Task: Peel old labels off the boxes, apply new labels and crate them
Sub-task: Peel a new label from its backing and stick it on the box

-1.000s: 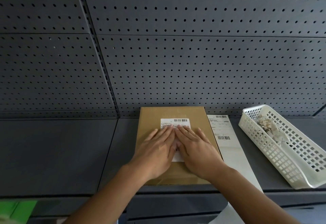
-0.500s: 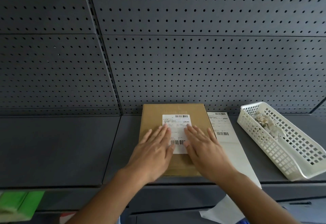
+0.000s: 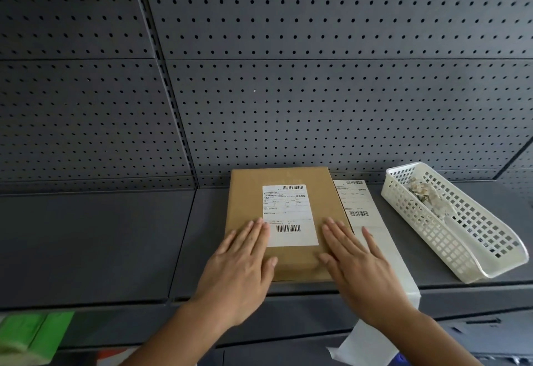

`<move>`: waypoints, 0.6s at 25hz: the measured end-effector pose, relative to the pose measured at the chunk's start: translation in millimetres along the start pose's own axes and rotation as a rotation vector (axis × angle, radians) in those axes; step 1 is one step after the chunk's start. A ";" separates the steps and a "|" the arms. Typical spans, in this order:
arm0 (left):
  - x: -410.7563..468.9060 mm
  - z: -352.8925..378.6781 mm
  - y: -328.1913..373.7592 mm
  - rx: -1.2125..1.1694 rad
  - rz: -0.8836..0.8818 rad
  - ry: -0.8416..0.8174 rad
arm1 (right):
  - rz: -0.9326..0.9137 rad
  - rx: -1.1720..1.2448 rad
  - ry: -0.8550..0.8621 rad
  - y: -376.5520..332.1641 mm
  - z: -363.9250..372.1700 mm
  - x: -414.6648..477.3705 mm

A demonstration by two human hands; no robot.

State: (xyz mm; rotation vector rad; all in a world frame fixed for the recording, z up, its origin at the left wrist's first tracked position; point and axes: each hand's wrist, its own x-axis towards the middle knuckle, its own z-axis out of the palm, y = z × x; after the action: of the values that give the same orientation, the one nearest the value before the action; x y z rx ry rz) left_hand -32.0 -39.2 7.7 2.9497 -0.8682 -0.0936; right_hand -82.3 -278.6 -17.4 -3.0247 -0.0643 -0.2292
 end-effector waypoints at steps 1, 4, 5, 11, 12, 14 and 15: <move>-2.5 0.0 -3.9 0.003 -0.022 -0.002 | 0.030 0.011 -0.007 4.3 -1.6 -2.8; -6.1 2.5 -17.8 -0.063 -0.133 -0.011 | 0.171 0.227 -0.029 9.8 -9.3 -4.9; -5.7 4.4 -22.7 -0.121 -0.183 -0.002 | 0.243 0.349 -0.030 9.9 -14.8 -3.4; 1.9 11.4 -36.3 -1.083 -0.540 0.021 | 0.599 0.938 -0.138 -6.9 -24.7 18.1; 1.0 11.2 -34.9 -1.172 -0.544 0.030 | 0.621 0.971 -0.130 -13.1 -22.6 19.2; 0.6 7.0 -32.6 -1.210 -0.519 0.102 | 0.656 1.002 -0.074 -21.7 -24.7 17.8; 0.9 2.6 -31.0 -1.217 -0.504 0.143 | 0.670 1.013 -0.042 -23.6 -29.8 15.5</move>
State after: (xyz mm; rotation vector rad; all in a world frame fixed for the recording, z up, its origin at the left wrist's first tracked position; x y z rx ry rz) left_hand -14.7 -13.8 2.5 1.8833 0.0489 -0.2976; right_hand -72.6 -257.8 16.8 -1.8999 0.6153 -0.0364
